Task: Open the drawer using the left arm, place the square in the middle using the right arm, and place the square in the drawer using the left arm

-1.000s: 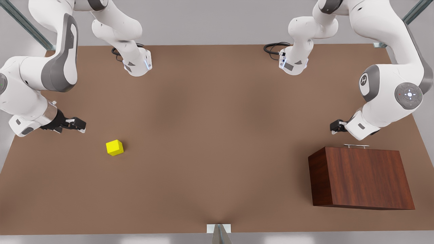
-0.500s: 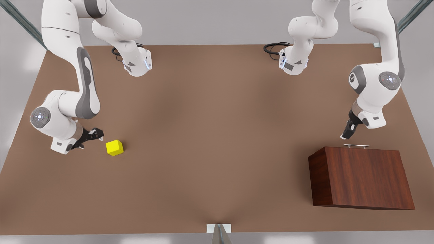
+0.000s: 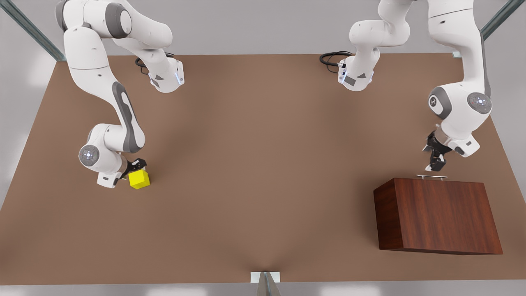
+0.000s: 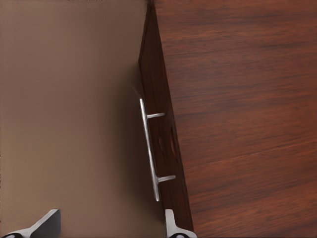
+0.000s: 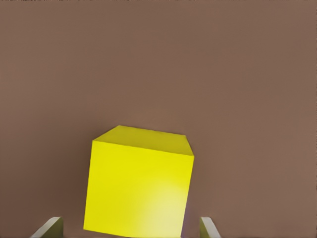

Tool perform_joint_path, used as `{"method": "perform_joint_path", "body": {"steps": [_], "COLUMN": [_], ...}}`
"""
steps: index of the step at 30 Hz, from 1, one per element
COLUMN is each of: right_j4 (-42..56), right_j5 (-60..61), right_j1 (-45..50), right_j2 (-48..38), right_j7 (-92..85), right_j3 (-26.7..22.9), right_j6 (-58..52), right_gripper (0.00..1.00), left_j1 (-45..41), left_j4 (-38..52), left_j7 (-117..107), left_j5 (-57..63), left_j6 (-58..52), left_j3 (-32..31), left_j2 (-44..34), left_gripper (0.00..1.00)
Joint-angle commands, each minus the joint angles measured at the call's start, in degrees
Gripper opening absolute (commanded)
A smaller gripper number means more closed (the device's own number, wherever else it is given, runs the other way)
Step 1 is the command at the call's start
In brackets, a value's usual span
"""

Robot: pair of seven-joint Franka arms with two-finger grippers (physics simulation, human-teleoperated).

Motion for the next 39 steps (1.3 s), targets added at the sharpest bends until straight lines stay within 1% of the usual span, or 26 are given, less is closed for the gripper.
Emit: {"method": "perform_joint_path", "body": {"steps": [1,3,4,5,9,13,21,22,23,25,26,27,35,37,39], "right_j4": [0.0,-0.1,-0.1,-0.1,-0.4,0.1,0.1,0.2,0.2,0.3,0.3,0.3,1.0,0.8,1.3], "right_j5": [0.0,1.2,4.8,5.6,5.6,5.5,5.6,5.5,5.5,5.6,5.6,5.6,5.5,5.5,5.2], "right_j1": [0.0,0.0,0.0,0.0,0.1,0.1,0.1,0.1,0.1,0.1,0.1,0.1,0.2,0.3,3.2], "right_j2": [0.1,0.1,0.5,0.8,0.7,1.1,3.3,3.3,3.3,3.3,3.3,3.3,2.7,0.7,-1.1], "right_j7": [0.1,0.8,1.2,1.5,1.5,1.1,1.0,1.0,0.9,1.1,1.1,1.1,1.3,1.5,8.9], "right_j3": [0.0,0.0,-0.1,-0.1,0.0,0.0,0.0,0.0,0.1,0.0,0.0,0.0,0.3,1.7,3.4], "right_j6": [0.6,2.5,2.5,2.5,2.0,4.2,6.4,6.4,6.4,6.3,6.3,6.2,5.6,5.4,4.2], "right_gripper": [1.0,1.0,1.0,1.0,1.0,1.0,1.0,0.8,0.75,0.75,0.7,0.68,0.69,0.69,0.7], "left_j1": [-0.9,-0.9,-0.9,-0.9,0.1,0.2,1.4,1.5,1.4,1.4,1.5,1.9,1.9,1.9,1.9], "left_j4": [0.0,0.0,0.0,0.0,0.0,0.0,0.1,0.1,0.1,0.1,0.1,0.1,0.0,0.0,0.0], "left_j7": [0.0,0.0,0.0,0.0,0.0,0.1,0.1,0.1,0.1,0.1,0.1,0.1,0.1,0.1,0.1], "left_j5": [-4.1,-4.3,-4.3,-4.3,-4.8,-4.8,-6.8,-6.8,-6.8,-6.8,-6.8,-6.8,-7.2,-7.2,-7.2], "left_j6": [0.1,1.6,1.9,2.5,4.6,6.0,9.5,9.5,9.5,9.5,9.6,10.1,9.5,8.1,7.2], "left_j3": [0.0,0.0,0.0,0.0,0.0,1.3,1.3,1.3,1.3,1.3,1.3,1.3,1.3,1.3,1.3], "left_j2": [0.0,1.1,1.4,2.0,3.4,4.5,7.3,7.5,7.7,8.1,8.3,8.8,10.0,9.9,9.6], "left_gripper": [1.0,1.0,1.0,1.0,1.0,1.0,1.0,1.0,1.0,1.0,1.0,1.0,1.0,1.0,1.0]}}
